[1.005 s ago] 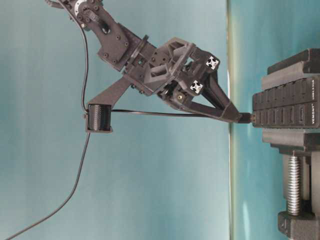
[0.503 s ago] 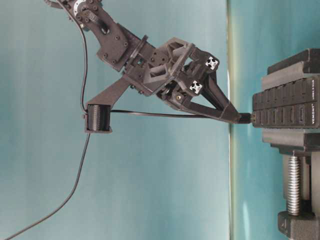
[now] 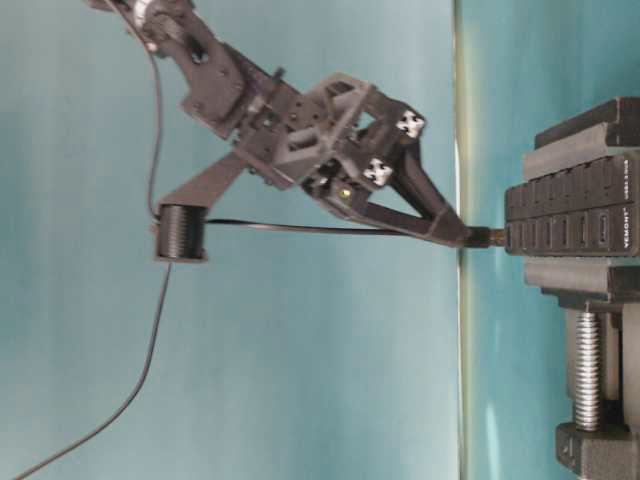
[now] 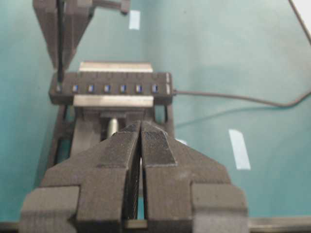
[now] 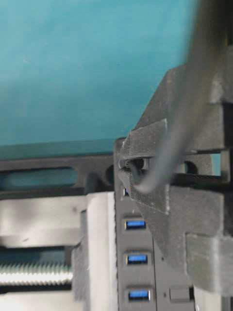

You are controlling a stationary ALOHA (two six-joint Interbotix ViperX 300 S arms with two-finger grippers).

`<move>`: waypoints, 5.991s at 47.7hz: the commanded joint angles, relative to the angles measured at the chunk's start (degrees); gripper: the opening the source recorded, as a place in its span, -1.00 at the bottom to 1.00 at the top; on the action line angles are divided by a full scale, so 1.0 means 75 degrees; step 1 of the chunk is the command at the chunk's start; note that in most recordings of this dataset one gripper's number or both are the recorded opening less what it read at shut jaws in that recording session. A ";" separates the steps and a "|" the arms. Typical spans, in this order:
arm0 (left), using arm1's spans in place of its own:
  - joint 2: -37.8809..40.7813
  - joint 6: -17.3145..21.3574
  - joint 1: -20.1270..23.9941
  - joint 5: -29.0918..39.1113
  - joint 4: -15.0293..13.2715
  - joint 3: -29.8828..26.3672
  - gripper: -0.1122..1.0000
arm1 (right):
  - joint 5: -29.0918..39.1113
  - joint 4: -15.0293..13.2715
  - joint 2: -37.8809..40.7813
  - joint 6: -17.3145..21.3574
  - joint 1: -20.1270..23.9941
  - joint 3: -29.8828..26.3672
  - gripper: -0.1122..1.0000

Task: Insert the USB into the front port of the fixed hub.
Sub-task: 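Lift the held USB plug and carry it toward the hub's front port, then align the USB plug with the front port at the hub's end, then push the USB plug into the front port with the right gripper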

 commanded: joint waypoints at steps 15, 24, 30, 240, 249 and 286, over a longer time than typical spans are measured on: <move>0.0023 0.0000 -0.0012 0.0023 0.0012 -0.0152 -0.80 | 0.0563 0.0105 -0.0480 0.0012 0.0152 -0.0551 -0.67; 0.0023 -0.0012 -0.0012 0.0012 0.0012 -0.0164 -0.80 | 0.0680 0.0141 -0.0516 0.0152 0.0211 -0.0563 -0.67; 0.0023 -0.0012 -0.0012 0.0012 0.0012 -0.0152 -0.80 | 0.0656 0.0141 -0.0562 0.0316 0.0234 -0.0527 -0.67; 0.0012 -0.0152 -0.0059 0.0012 0.0012 -0.0012 -0.80 | 0.0633 0.0129 -0.0059 0.2168 0.1922 -0.0199 -0.67; 0.0012 -0.0152 -0.0059 0.0012 0.0012 -0.0012 -0.80 | 0.0668 0.0117 -0.0070 0.2168 0.1910 -0.0199 -0.67; 0.0000 -0.0152 -0.0059 0.0000 0.0012 0.0012 -0.80 | 0.0973 0.0000 0.0000 0.2156 0.1887 -0.0293 -0.67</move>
